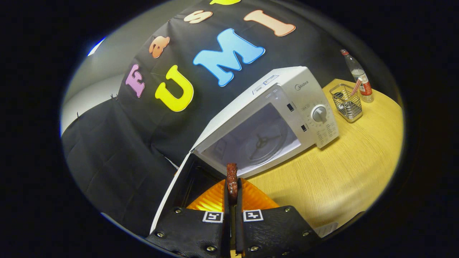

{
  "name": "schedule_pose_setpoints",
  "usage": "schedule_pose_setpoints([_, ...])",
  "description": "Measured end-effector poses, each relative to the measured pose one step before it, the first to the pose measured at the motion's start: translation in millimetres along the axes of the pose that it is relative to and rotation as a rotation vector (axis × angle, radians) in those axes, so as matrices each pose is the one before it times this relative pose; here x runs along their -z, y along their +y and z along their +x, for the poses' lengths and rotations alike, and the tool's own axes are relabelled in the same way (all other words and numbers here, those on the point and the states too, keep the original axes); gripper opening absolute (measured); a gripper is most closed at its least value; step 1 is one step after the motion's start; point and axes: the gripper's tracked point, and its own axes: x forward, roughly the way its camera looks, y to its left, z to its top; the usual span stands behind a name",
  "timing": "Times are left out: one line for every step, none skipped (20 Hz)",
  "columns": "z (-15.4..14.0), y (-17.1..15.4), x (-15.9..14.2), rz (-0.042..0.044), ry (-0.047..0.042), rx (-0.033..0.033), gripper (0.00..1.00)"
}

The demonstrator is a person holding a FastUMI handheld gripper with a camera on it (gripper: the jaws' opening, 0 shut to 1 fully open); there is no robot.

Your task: Open the microwave, put the food inside, and close the microwave door.

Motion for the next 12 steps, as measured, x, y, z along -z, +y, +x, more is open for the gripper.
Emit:
schedule_pose_setpoints([10.36, -3.47, -0.24, -0.00022, -0.00922, 0.00637, 0.06])
schedule_pose_setpoints([9.84, -1.88, -1.29, 0.00013, -0.00989, -0.00141, 0.06])
schedule_pose_setpoints([10.08, -0.32, -0.44, -0.00203, -0.01115, -0.00382, 0.06])
schedule_pose_setpoints([11.03, -2.31, -1.01, -0.00161, -0.01030, 0.00202, 0.06])
schedule_pose_setpoints([10.83, -3.58, 0.17, -0.00104, -0.00554, 0.00698, 0.06])
schedule_pose_setpoints([10.35, -2.96, -0.36, 0.00053, -0.00866, 0.00892, 0.06])
schedule_pose_setpoints([11.05, -3.37, -1.40, -0.00154, -0.00629, 0.00642, 0.06])
schedule_pose_setpoints([12.22, -3.90, -0.97, -0.00127, -0.00436, 0.00658, 0.06])
schedule_pose_setpoints([14.52, -4.85, 0.74, 0.00391, -0.00164, 0.00739, 0.06])
schedule_pose_setpoints([11.71, -3.74, 0.88, 0.00817, -0.00031, 0.00568, 0.06])
schedule_pose_setpoints([8.51, -2.64, 0.46, 0.00375, -0.00178, 0.00396, 0.06])
schedule_pose_setpoints([8.90, -3.70, 0.20, 0.00480, -0.00609, 0.00796, 0.06])
